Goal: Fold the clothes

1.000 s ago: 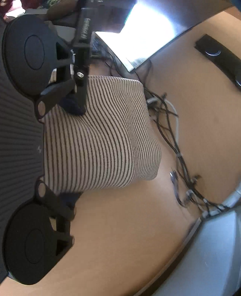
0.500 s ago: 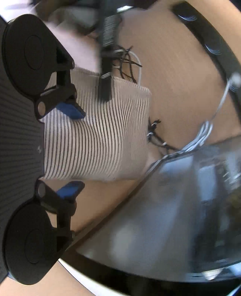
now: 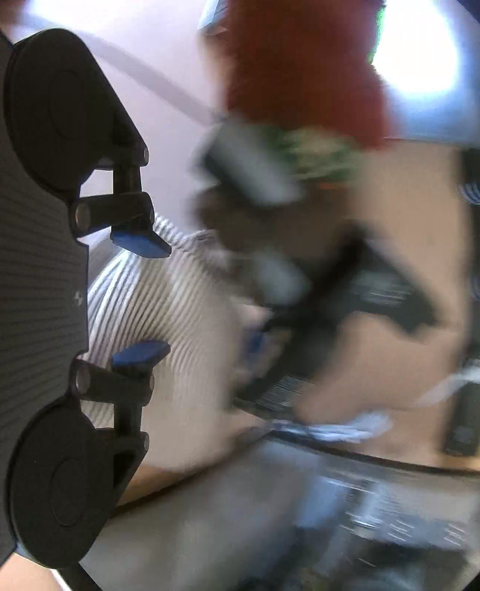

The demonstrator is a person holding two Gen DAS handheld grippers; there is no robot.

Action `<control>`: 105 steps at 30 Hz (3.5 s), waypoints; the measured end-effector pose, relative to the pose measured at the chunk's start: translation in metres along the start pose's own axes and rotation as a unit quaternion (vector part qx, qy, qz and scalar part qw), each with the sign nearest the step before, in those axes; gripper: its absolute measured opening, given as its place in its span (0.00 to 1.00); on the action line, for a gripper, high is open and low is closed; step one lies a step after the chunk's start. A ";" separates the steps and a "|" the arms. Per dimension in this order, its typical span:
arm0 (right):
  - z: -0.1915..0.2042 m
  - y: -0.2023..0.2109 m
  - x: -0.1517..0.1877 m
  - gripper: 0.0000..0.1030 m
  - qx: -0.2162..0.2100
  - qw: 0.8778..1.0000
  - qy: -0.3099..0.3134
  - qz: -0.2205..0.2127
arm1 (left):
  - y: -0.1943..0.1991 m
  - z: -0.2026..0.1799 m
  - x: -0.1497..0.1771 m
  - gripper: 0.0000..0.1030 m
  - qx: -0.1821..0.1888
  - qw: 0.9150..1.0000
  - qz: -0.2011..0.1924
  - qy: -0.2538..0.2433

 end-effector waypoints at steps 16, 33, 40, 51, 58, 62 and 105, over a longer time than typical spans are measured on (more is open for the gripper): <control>-0.125 0.014 -0.023 0.72 -0.003 0.969 -0.247 -0.019 | 0.002 -0.005 0.000 0.53 0.012 1.000 -0.009 -0.014; -0.115 0.010 0.003 0.57 -0.036 0.962 -0.269 -0.007 | -0.007 -0.005 -0.003 0.55 0.067 0.998 -0.013 0.016; -0.099 0.038 0.003 0.63 0.080 0.986 -0.143 -0.018 | 0.034 -0.026 -0.003 0.58 0.022 0.998 -0.045 -0.031; -0.033 0.049 0.025 0.70 0.057 0.997 -0.058 -0.017 | 0.021 -0.001 0.036 0.67 0.030 0.997 0.024 0.062; -0.032 0.041 0.023 0.79 0.067 0.994 -0.085 -0.003 | 0.059 -0.017 0.047 0.65 -0.028 0.999 -0.017 0.014; -0.018 0.051 0.025 1.00 0.059 0.989 -0.139 -0.010 | 0.104 -0.023 0.063 0.73 -0.062 0.997 -0.048 -0.021; 0.085 0.213 0.121 1.00 0.215 0.947 -0.231 -0.054 | 0.241 -0.067 0.257 1.00 -0.180 0.975 -0.129 -0.005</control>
Point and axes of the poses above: each gripper's, at about its wrist camera, not at the fingertips, and y roughly against the way its jaws point, z to its left, x to its underside, the point moved 7 cm from there along -y, roughly the way its jaws point, and after that the axes turned 3 degrees about z, right-handed, at the moved point
